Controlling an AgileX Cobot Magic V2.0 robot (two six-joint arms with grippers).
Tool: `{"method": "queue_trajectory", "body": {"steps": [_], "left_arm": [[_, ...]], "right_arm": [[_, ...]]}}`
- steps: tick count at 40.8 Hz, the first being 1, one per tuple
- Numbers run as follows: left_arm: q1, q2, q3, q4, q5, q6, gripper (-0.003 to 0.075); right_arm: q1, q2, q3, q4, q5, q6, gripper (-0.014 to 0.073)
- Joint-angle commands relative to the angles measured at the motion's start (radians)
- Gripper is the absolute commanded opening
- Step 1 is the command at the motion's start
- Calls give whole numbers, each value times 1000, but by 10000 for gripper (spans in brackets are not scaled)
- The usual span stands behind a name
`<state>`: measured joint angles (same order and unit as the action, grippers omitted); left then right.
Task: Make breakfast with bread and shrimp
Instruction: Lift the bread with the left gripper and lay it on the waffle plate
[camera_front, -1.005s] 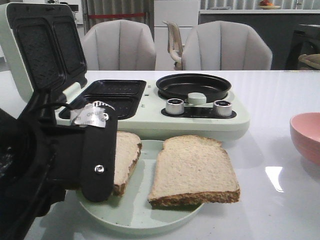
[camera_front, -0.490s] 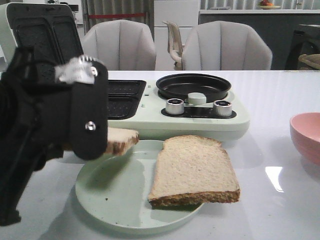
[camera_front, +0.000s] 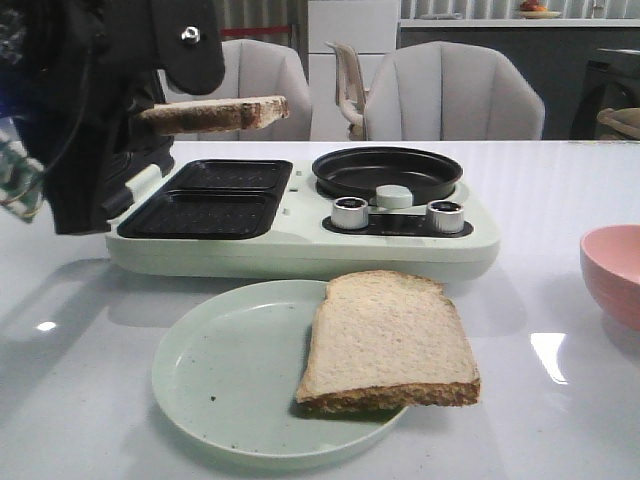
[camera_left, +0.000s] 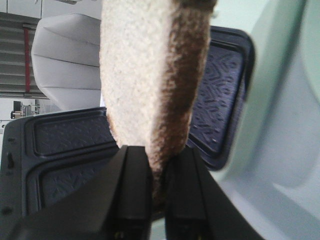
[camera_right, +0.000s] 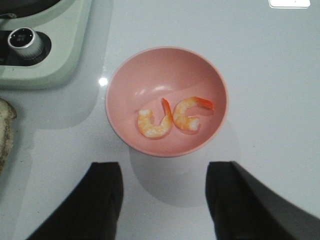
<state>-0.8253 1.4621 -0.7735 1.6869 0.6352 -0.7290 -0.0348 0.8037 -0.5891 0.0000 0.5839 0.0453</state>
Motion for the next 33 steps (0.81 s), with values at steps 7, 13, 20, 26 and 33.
{"method": "queue_trajectory", "body": {"steps": [7, 13, 20, 26, 33], "left_arm": [[149, 158, -231, 147, -65, -7, 101], [225, 273, -361, 147, -176, -7, 101], [295, 391, -489, 150, -219, -7, 101], [334, 480, -586, 150, -219, -7, 101], [357, 548, -646, 150, -205, -7, 102]], "right_arm": [[-7, -1, -32, -6, -67, -8, 486], [-7, -1, -32, -6, -67, -8, 486], [-7, -1, -32, -6, -67, -8, 486], [-7, -1, -32, -6, -67, -8, 486], [-7, -1, -32, -6, -67, -8, 486]]}}
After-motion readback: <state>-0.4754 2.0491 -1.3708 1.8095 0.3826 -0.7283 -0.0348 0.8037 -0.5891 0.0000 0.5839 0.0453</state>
